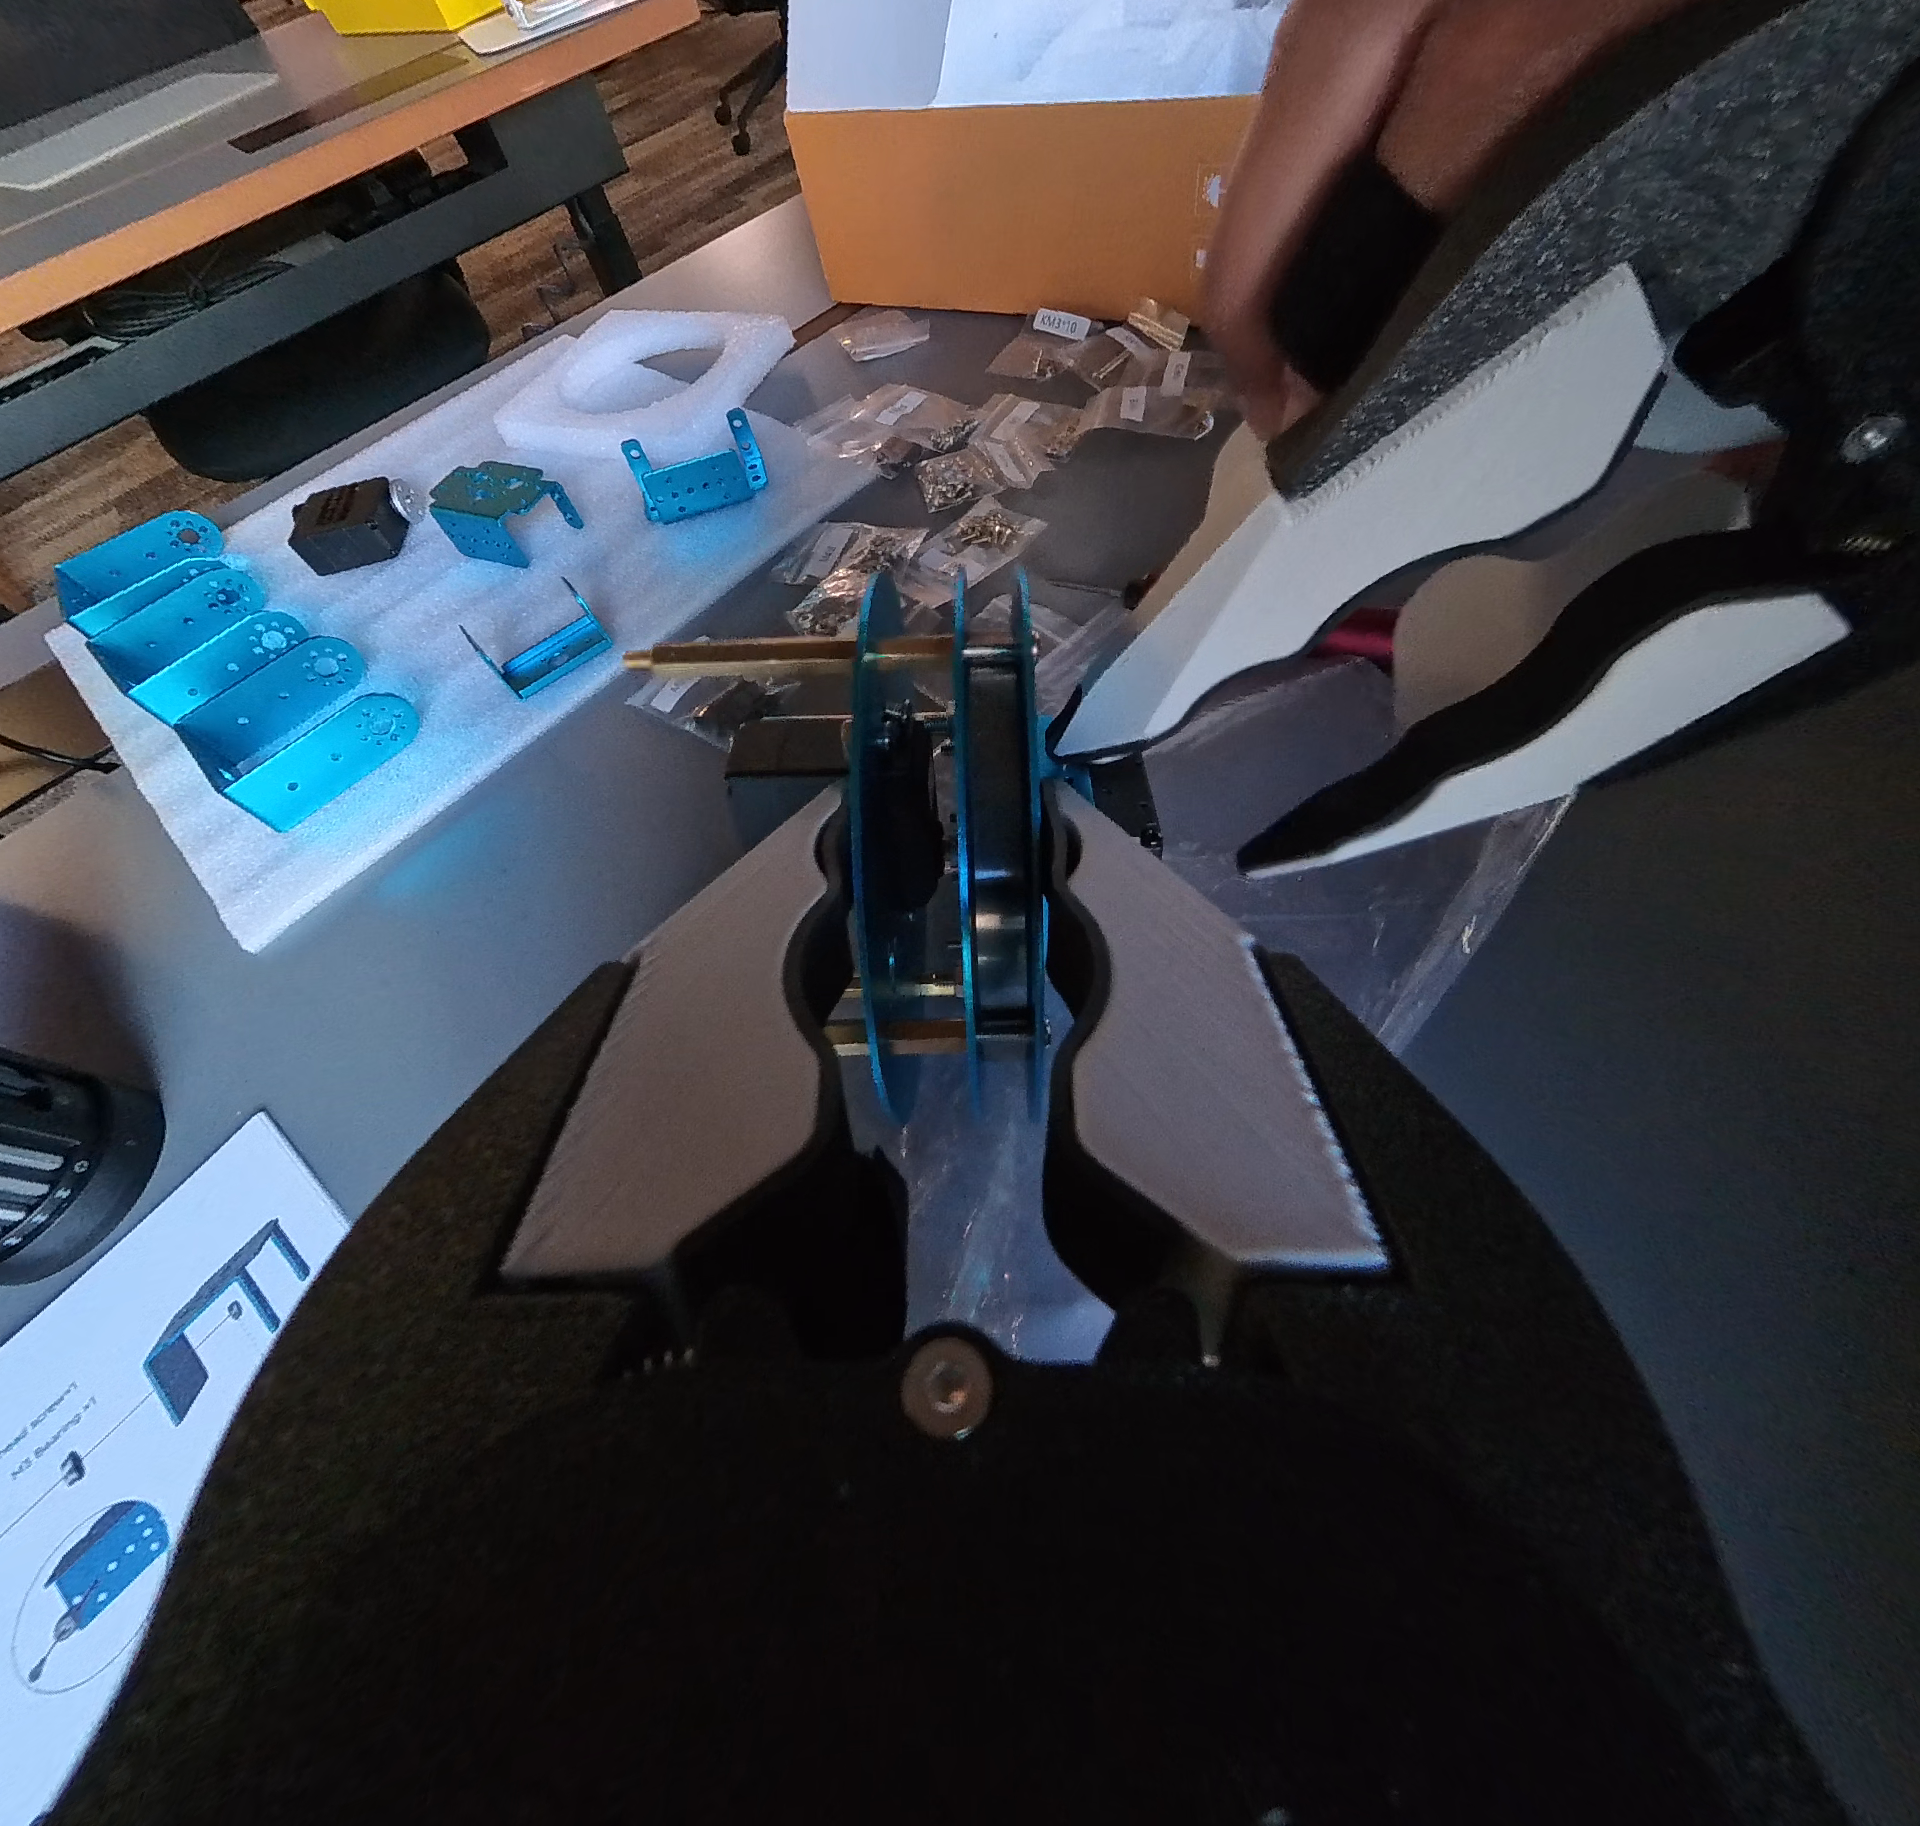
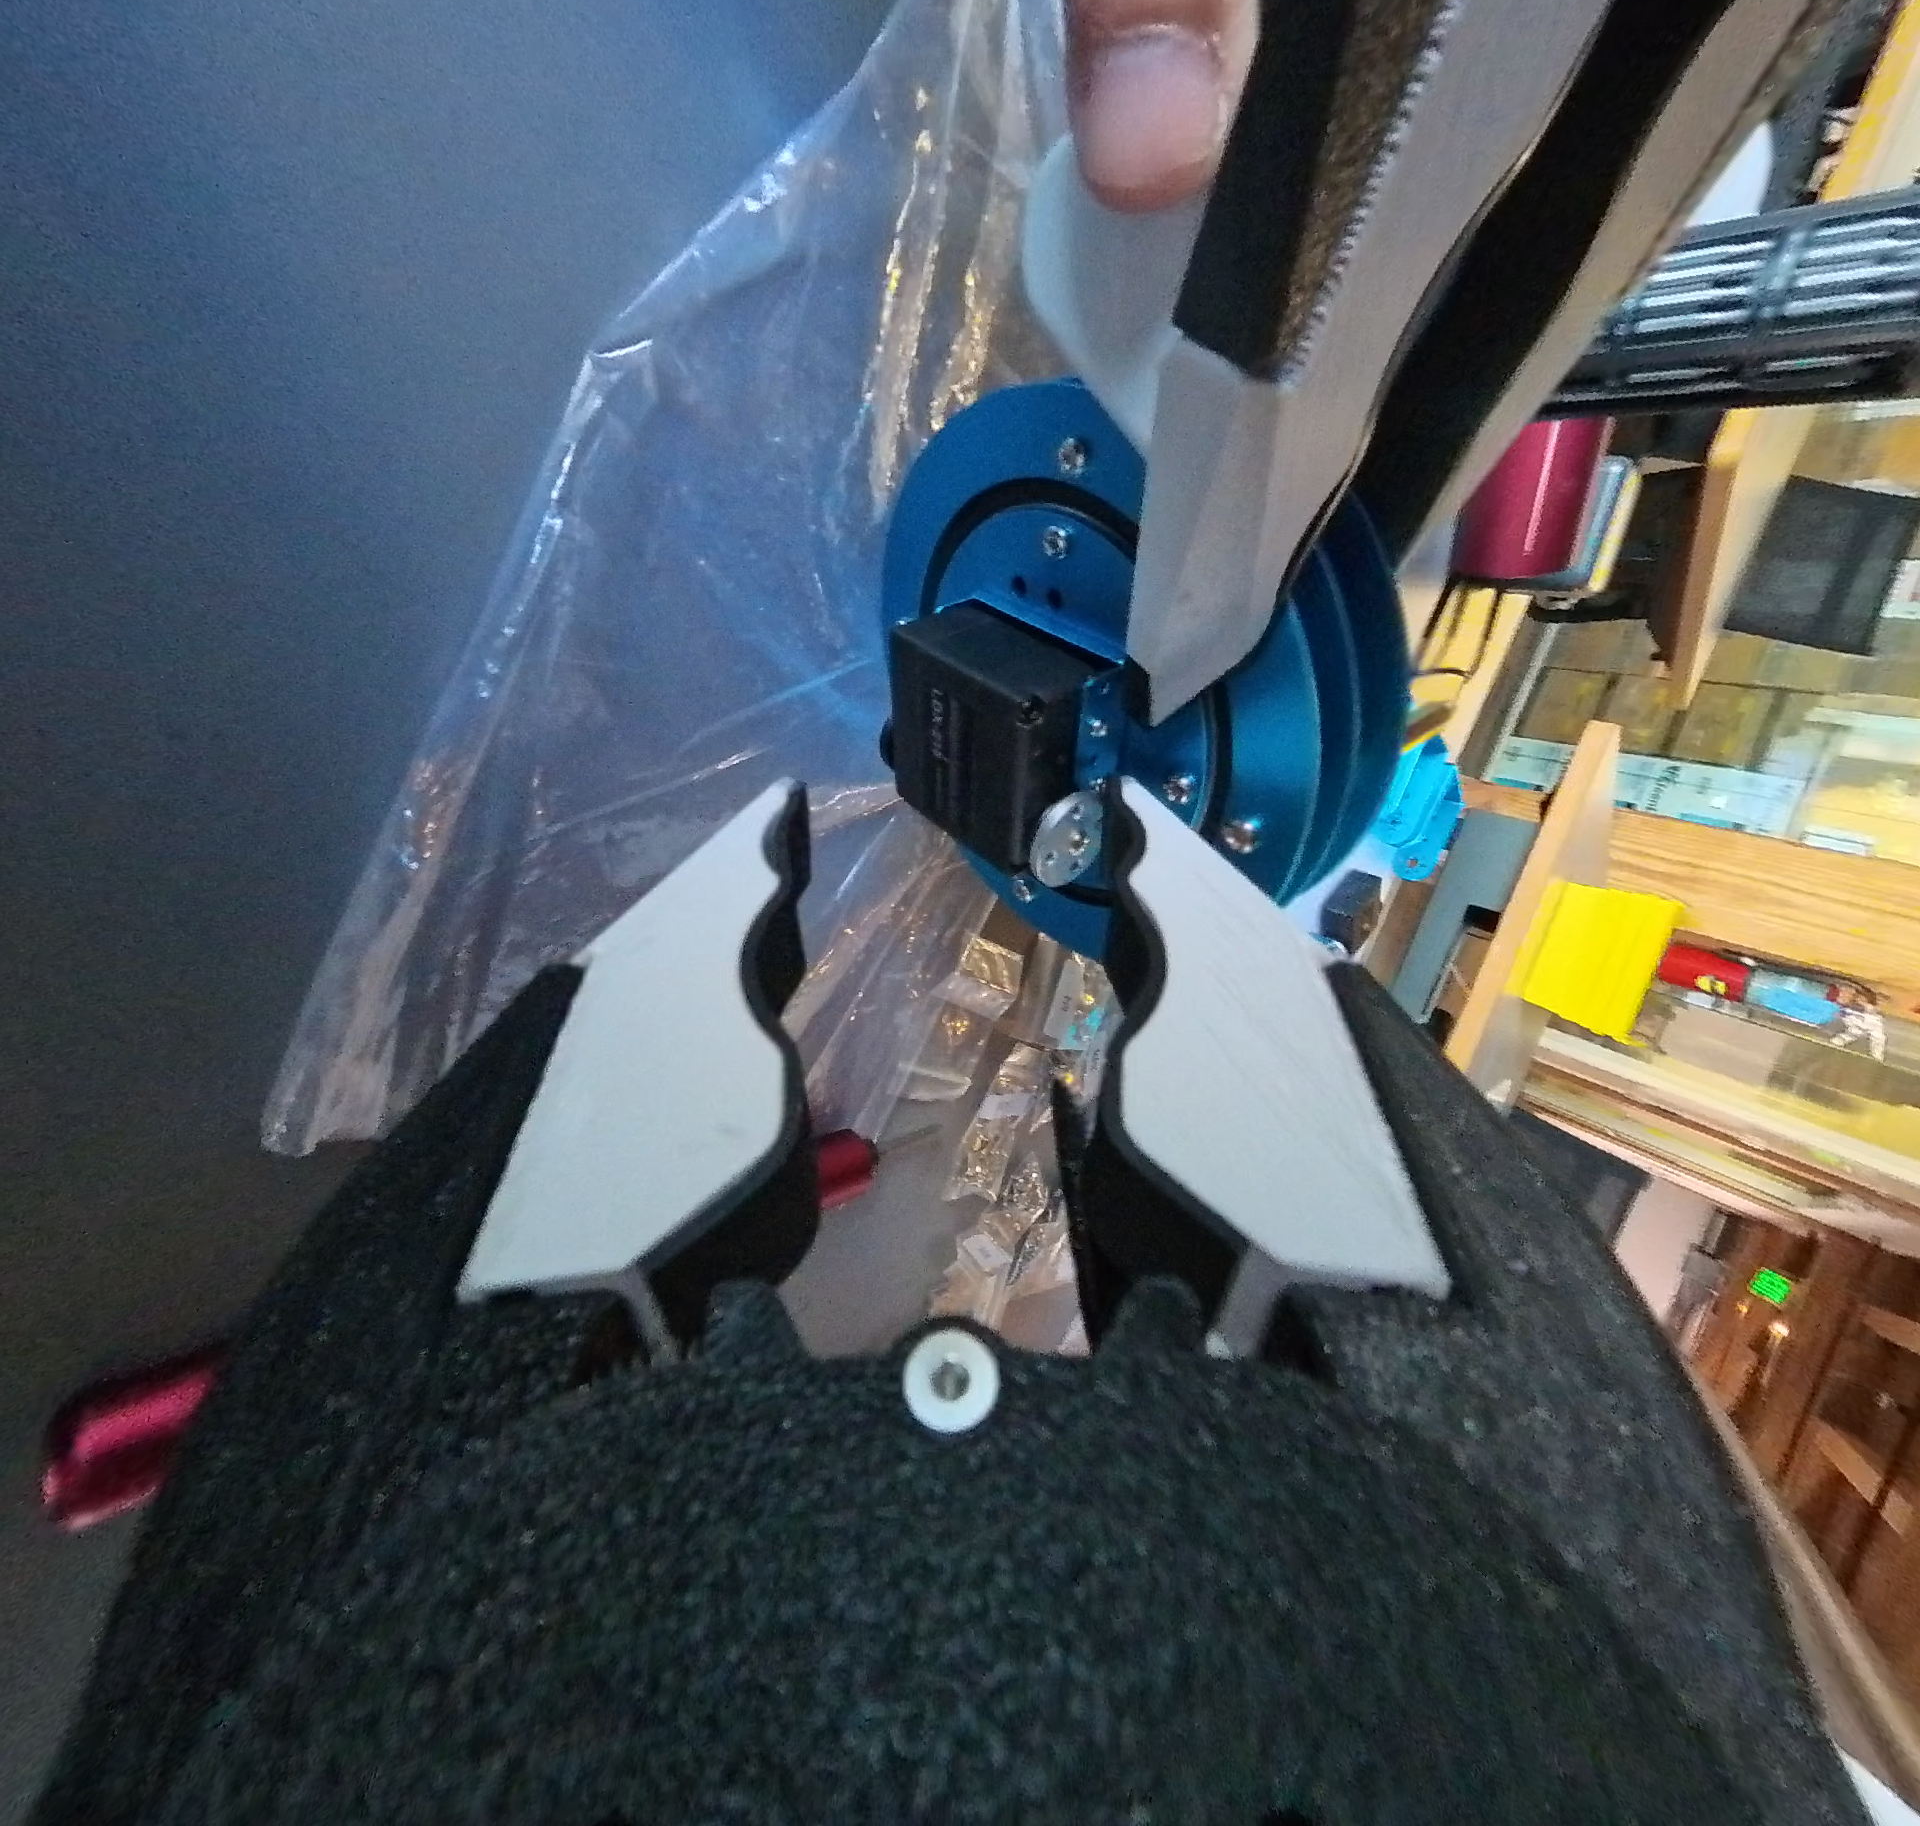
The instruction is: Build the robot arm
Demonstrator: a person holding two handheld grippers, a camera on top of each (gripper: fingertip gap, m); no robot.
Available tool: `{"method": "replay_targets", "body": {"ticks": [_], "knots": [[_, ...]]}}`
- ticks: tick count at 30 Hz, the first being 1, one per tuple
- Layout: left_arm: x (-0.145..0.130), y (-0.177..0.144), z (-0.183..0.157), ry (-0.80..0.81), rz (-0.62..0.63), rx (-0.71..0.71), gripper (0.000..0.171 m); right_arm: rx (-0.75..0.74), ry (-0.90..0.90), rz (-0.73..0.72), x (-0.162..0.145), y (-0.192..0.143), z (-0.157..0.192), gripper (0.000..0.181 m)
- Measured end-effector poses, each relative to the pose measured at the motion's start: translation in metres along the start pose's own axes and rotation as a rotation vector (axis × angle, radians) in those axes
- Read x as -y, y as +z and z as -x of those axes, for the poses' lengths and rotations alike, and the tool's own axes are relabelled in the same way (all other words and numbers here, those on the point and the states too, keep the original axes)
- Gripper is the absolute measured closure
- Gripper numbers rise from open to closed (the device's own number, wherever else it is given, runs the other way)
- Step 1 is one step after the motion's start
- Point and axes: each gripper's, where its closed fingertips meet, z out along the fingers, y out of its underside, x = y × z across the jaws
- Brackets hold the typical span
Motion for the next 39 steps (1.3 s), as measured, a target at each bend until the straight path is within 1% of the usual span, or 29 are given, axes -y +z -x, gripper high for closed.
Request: {"method": "replay_targets", "body": {"ticks": [2,3,5,6,8,10,12,14,16,17,19,20,21,23,25,26,29,30,33,35,39], "knots": [[0.001,0.001,0.0,0.004,0.0,0.006,0.139,-0.041,-0.023,0.006,-0.001,0.001,-0.004,0.131],[0.001,0.001,0.0,0.004,0.0,0.007,0.139,-0.043,-0.025,0.006,-0.002,0.001,-0.004,0.131],[0.001,0.001,0.0,0.002,0.0,0.006,0.139,-0.021,-0.007,-0.005,-0.001,-0.001,-0.004,0.124],[0.0,0.001,0.0,0.0,-0.001,0.005,0.139,-0.034,-0.004,-0.018,0.001,-0.004,-0.007,0.123],[0.0,0.0,0.001,-0.006,-0.004,0.0,0.139,-0.085,0.005,-0.032,0.001,-0.019,-0.02,0.124],[-0.001,0.0,0.002,-0.011,-0.01,-0.009,0.139,-0.089,0.078,-0.091,0.005,-0.041,-0.026,0.125],[-0.003,-0.002,0.002,-0.011,-0.014,-0.031,0.139,-0.095,0.173,-0.127,-0.001,-0.061,-0.027,0.122],[-0.005,-0.004,0.005,-0.001,-0.023,-0.028,0.138,-0.089,0.352,-0.153,-0.014,-0.074,-0.02,0.117],[-0.007,-0.006,0.007,-0.004,-0.038,-0.025,0.138,-0.061,0.635,-0.142,-0.041,-0.076,0.0,0.112],[-0.008,-0.006,0.008,-0.022,-0.041,-0.03,0.138,-0.035,0.807,-0.123,-0.057,-0.073,0.016,0.112],[-0.009,-0.007,0.008,-0.031,-0.045,-0.041,0.138,0.014,1.073,-0.027,-0.089,-0.068,0.058,0.102],[-0.009,-0.007,0.008,-0.031,-0.047,-0.043,0.138,-0.006,1.172,0.025,-0.102,-0.066,0.074,0.107],[-0.009,-0.007,0.008,-0.039,-0.046,-0.047,0.139,-0.054,1.241,0.073,-0.112,-0.067,0.085,0.117],[-0.009,-0.008,0.008,-0.043,-0.048,-0.052,0.139,-0.124,1.334,0.062,-0.112,-0.071,0.095,0.128],[-0.009,-0.008,0.008,-0.054,-0.055,-0.06,0.139,-0.144,1.373,0.103,-0.11,-0.072,0.106,0.132],[-0.01,-0.009,0.007,-0.062,-0.06,-0.067,0.139,-0.152,1.37,0.145,-0.112,-0.07,0.112,0.128],[-0.01,-0.012,0.008,-0.085,-0.075,-0.077,0.138,-0.163,1.376,0.208,-0.112,-0.063,0.123,0.128],[-0.008,-0.014,0.008,-0.09,-0.087,-0.08,0.138,-0.172,1.387,0.187,-0.11,-0.062,0.122,0.134],[-0.006,-0.014,0.007,-0.116,-0.097,-0.105,0.139,-0.151,1.427,0.171,-0.105,-0.06,0.125,0.142],[-0.005,-0.015,0.007,-0.138,-0.105,-0.115,0.139,-0.11,1.457,0.133,-0.097,-0.057,0.126,0.158],[-0.002,-0.021,0.012,-0.132,-0.141,-0.067,0.13,-0.093,1.502,0.121,-0.098,-0.057,0.125,0.161]]}}
